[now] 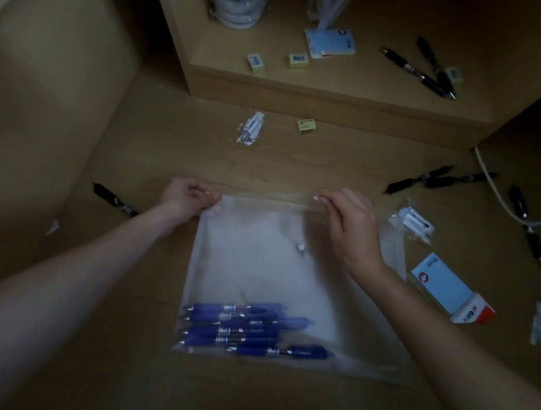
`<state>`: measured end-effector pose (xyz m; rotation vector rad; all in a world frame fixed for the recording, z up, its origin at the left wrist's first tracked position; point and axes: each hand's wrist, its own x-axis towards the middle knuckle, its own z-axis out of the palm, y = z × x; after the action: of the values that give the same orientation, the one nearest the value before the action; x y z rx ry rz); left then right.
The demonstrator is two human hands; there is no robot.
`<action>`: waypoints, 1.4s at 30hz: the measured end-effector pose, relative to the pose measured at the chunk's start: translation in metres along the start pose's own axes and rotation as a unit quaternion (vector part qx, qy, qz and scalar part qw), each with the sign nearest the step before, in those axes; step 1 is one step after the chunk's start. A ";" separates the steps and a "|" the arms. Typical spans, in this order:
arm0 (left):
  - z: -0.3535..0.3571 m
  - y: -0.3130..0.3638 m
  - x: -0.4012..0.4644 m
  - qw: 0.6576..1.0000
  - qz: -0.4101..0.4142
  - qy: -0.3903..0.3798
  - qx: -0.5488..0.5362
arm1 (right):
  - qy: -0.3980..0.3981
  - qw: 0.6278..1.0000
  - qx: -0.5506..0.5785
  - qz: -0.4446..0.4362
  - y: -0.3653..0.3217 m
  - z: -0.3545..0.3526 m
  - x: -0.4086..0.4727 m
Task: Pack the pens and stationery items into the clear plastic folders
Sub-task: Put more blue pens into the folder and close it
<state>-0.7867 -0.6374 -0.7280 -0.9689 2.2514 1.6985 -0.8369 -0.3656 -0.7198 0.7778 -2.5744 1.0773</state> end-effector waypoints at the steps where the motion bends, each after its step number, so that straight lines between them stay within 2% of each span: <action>1: 0.000 -0.001 -0.001 1.000 0.003 0.007 0.001 | -0.005 1.000 -0.007 -0.005 0.000 0.001 -0.003; 7: -0.001 -0.001 -0.004 1.000 0.014 0.012 0.004 | -0.057 0.996 -0.017 -0.068 0.000 0.001 -0.037; 10: -0.005 -0.001 -0.002 0.996 0.049 0.002 0.069 | -0.068 0.995 -0.025 -0.073 0.005 0.002 -0.050; 13: -0.009 0.007 -0.005 0.996 0.069 -0.019 0.060 | -0.067 0.995 -0.032 -0.069 0.007 0.002 -0.053; 16: -0.016 0.022 -0.007 0.996 0.075 0.045 -0.009 | -0.060 0.995 -0.039 -0.073 0.006 0.002 -0.054; 18: -0.015 0.030 -0.012 0.986 0.125 0.092 0.063 | -0.054 0.995 -0.042 -0.074 0.005 0.003 -0.056; 20: -0.005 0.037 -0.026 0.953 0.222 0.070 0.193 | -0.051 0.995 -0.047 -0.071 0.004 0.004 -0.058; 21: 0.003 0.040 -0.034 0.928 0.278 0.029 0.247 | -0.054 0.995 -0.049 -0.068 0.004 0.005 -0.060; 23: 0.025 0.040 -0.049 0.861 0.359 -0.112 0.342 | -0.075 0.994 -0.042 -0.064 0.004 0.008 -0.065; 24: 0.036 0.036 -0.054 0.820 0.376 -0.179 0.394 | -0.087 0.993 -0.035 -0.064 0.003 0.009 -0.068; 26: 0.052 0.023 -0.064 0.749 0.386 -0.243 0.480 | -0.111 0.991 -0.025 -0.064 0.001 0.011 -0.074; 28: 0.060 0.003 -0.072 0.718 0.374 -0.258 0.528 | -0.128 0.989 -0.030 -0.063 -0.001 0.012 -0.080; 34: 0.062 -0.026 -0.085 0.705 0.397 -0.223 0.544 | -0.128 0.988 -0.053 -0.065 -0.001 0.012 -0.095; 37: 0.065 -0.028 -0.091 0.725 0.393 -0.209 0.526 | -0.108 0.991 -0.039 -0.063 -0.001 0.013 -0.099; 39: 0.067 -0.027 -0.093 0.735 0.370 -0.228 0.520 | -0.101 0.991 -0.041 -0.073 0.000 0.013 -0.101; 42: 0.067 -0.026 -0.091 0.744 0.379 -0.236 0.497 | -0.091 0.991 -0.045 -0.088 0.002 0.016 -0.101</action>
<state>-0.7177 -0.5443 -0.7277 0.6163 2.6694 0.4365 -0.7544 -0.3373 -0.7733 1.1031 -2.6189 0.8685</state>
